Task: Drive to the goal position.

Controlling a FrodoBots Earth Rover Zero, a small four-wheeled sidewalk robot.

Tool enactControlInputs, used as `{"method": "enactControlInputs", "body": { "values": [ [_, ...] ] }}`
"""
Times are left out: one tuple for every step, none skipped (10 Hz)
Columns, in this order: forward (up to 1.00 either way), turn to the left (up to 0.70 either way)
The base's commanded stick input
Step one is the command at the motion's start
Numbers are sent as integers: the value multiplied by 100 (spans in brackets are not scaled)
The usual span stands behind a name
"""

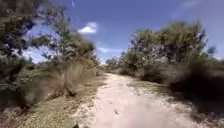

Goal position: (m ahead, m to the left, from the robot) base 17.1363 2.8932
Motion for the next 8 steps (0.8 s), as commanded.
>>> {"method": "enactControlInputs", "body": {
  "values": [
    [70,-26],
    [70,-2],
    [70,0],
    [70,0],
    [70,-20],
    [70,-27],
    [70,-4],
    [70,0]
  ]
}}
